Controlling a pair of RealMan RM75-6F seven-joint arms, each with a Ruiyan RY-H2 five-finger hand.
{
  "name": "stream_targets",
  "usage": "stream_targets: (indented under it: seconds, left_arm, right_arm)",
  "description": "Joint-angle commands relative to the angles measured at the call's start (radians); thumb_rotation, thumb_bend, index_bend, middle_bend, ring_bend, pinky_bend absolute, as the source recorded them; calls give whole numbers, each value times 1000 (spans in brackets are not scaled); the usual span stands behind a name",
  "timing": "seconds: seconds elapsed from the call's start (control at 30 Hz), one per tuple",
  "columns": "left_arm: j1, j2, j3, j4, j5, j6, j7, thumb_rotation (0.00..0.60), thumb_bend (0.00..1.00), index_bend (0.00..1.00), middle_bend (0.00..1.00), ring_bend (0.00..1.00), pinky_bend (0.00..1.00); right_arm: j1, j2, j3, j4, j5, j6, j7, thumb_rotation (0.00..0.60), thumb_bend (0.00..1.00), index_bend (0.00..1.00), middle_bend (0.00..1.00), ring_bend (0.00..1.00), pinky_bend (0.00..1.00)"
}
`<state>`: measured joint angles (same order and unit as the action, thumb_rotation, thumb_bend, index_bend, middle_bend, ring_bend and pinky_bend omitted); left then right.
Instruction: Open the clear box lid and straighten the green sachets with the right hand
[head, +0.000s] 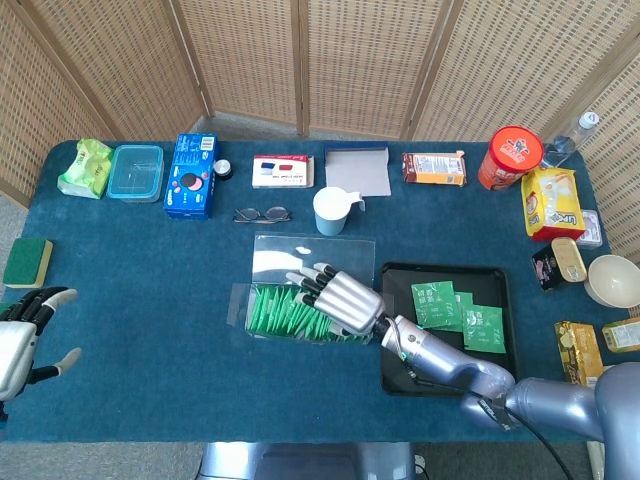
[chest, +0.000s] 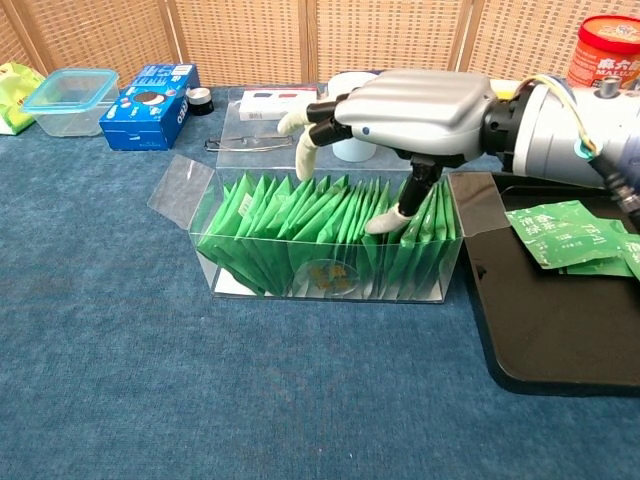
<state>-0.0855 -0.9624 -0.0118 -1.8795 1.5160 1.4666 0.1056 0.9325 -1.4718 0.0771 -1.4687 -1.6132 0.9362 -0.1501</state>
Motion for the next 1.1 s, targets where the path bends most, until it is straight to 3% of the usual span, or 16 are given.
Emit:
stream_targets:
  seconds: [0.03,1.03,1.1]
  left_arm:
    - [0,-1,0,0,-1,0,1,600,189,186,190,154,262]
    - [13,0,7,10,7,10,-11,600,189,186,189,152,262]
    - [13,0,7,10,7,11,-12,600,189,186,189,151,262]
  right_arm:
    - [5,-4,3,7,1,-6,-3,600,62,313,103,119,192]
    - [33,-46,16,56,27,-44,-28,600,60,336,128,119,192]
    - [31,-53,16,65,24,-35,-28,600,97,333,133,120,192]
